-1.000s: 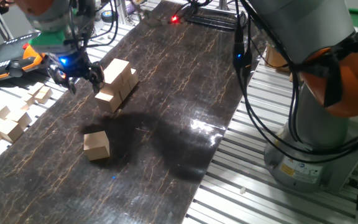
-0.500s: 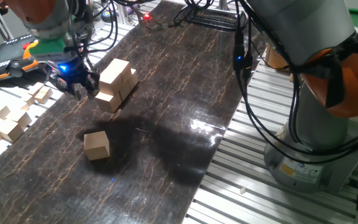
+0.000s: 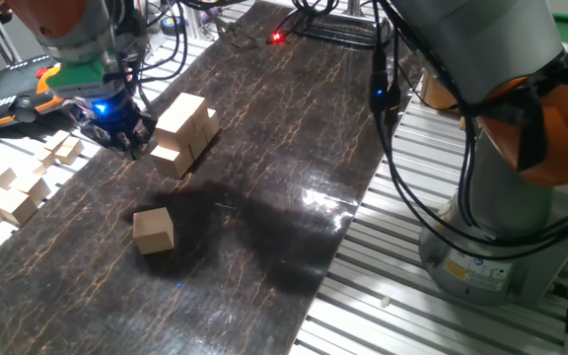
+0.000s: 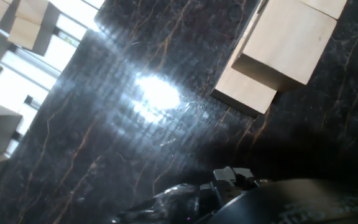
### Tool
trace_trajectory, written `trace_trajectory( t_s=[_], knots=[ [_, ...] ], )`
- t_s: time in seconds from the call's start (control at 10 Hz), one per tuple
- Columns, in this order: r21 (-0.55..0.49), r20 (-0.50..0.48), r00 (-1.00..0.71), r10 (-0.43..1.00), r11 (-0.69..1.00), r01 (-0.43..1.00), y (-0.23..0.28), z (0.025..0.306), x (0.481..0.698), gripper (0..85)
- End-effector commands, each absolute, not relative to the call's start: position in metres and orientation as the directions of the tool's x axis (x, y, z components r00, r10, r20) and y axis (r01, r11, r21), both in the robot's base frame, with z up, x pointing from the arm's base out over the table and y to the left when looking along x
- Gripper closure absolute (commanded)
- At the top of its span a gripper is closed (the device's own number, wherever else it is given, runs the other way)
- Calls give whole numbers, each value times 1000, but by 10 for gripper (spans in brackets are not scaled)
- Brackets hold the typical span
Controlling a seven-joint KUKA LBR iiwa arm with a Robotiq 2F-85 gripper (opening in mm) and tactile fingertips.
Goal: Stack the blocks into a pyramid shape
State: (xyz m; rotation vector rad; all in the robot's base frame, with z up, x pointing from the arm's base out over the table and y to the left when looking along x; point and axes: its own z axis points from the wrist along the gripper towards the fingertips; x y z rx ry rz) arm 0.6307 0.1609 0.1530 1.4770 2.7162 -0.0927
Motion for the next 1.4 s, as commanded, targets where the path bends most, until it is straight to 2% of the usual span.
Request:
trace_trajectory(
  t_s=[0.0, 0.8, 1.1, 1.3],
  knots=[
    [-35, -85, -549, 831, 549, 835, 161, 153, 631, 843],
    [11, -75, -550, 832, 552, 834, 161, 153, 631, 843],
    [2, -95, -583, 807, 585, 811, 186, 143, 626, 843],
    [5, -59, -616, 785, 618, 786, 203, 142, 624, 843]
  ],
)
